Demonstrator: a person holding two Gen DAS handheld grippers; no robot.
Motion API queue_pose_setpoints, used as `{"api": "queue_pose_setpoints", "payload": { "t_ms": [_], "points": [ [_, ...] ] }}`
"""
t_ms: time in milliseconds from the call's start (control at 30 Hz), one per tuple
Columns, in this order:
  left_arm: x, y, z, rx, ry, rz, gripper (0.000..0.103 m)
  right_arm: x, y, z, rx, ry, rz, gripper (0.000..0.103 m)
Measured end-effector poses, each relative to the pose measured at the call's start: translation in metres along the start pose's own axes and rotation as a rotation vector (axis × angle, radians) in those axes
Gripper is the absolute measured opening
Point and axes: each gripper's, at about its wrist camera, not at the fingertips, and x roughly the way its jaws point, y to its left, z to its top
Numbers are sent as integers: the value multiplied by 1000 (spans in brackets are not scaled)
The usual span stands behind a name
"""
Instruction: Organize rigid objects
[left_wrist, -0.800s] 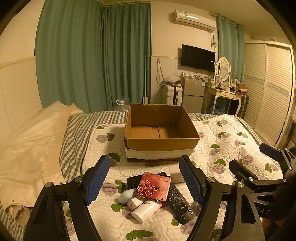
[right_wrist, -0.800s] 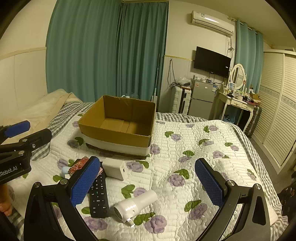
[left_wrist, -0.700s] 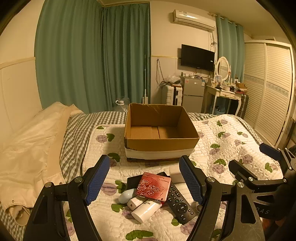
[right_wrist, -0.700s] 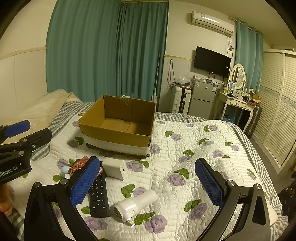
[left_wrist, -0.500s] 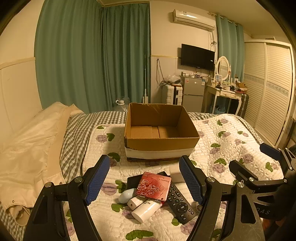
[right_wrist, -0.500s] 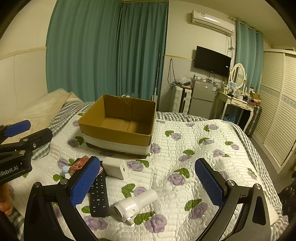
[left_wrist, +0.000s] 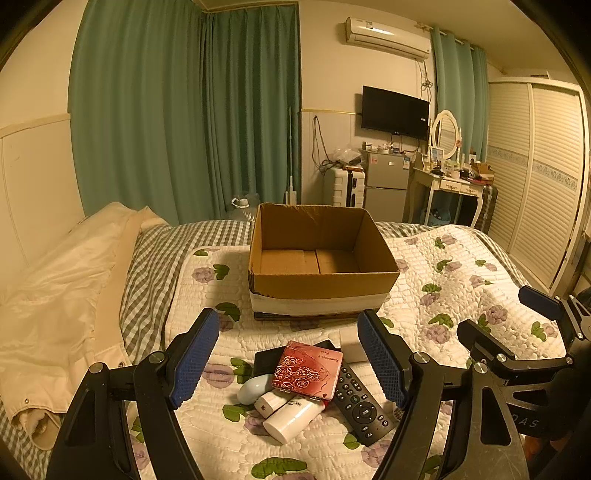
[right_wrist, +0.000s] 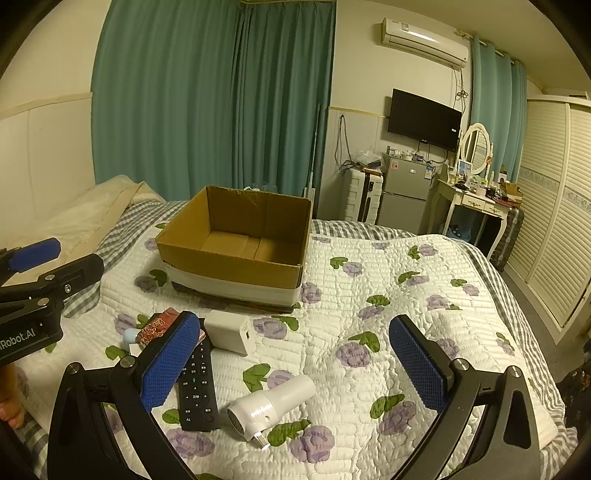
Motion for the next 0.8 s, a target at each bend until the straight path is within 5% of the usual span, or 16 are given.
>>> {"api": "queue_pose_setpoints", "payload": {
  "t_ms": [800],
  "points": [
    [1, 0, -2, 2, 3, 0, 80, 2, 2, 0, 0, 6, 12, 103]
  ]
}}
